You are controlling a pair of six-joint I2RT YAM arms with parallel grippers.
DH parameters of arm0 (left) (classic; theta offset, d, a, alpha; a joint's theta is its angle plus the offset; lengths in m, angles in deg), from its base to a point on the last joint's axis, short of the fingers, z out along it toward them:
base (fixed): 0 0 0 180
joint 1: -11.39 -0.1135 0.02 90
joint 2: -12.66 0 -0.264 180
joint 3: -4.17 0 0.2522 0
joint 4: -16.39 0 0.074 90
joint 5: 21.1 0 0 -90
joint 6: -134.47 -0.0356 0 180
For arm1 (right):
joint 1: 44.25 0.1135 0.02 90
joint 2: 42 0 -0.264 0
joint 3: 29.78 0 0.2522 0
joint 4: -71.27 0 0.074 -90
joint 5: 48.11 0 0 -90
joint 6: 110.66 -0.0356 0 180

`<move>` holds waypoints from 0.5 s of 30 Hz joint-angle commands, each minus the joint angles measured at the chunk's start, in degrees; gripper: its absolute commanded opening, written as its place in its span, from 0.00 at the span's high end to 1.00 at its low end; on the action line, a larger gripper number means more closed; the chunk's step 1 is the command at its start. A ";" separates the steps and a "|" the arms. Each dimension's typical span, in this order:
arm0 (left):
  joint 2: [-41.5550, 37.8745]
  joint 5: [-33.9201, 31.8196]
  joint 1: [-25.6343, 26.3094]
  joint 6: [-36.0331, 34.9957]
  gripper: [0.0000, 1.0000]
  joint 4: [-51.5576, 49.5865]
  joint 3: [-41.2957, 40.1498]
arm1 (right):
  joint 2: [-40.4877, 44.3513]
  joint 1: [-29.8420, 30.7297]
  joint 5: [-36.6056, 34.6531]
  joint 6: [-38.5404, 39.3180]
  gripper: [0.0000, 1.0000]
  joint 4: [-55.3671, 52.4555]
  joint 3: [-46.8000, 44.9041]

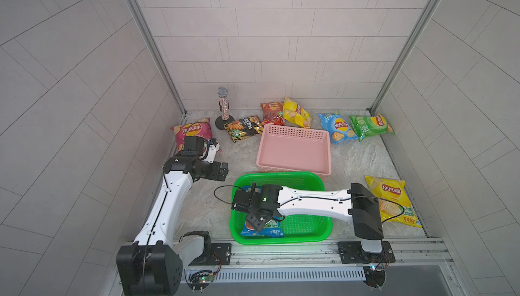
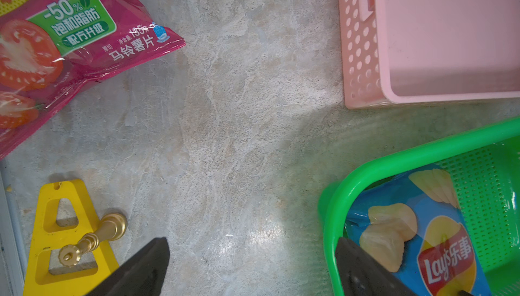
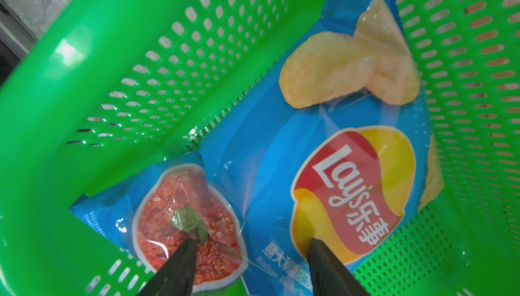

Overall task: Put the potato chips into the basket
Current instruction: Place the potato chip in the basket.

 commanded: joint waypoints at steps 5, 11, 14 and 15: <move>-0.32 -0.22 0.11 0.14 0.00 0.37 -0.70 | 14.93 -6.43 0.40 -3.52 0.33 2.19 -8.79; -0.38 -0.16 0.16 0.19 0.00 0.35 -0.79 | 19.85 -12.00 -0.07 -5.19 0.38 3.06 -18.75; -0.39 -0.17 0.15 0.21 0.00 0.39 -0.79 | 18.93 -12.16 -1.95 -5.20 0.39 2.66 -20.81; -0.35 -0.10 0.22 0.23 0.00 0.38 -0.79 | 18.26 -12.15 -2.29 -5.31 0.39 2.62 -21.13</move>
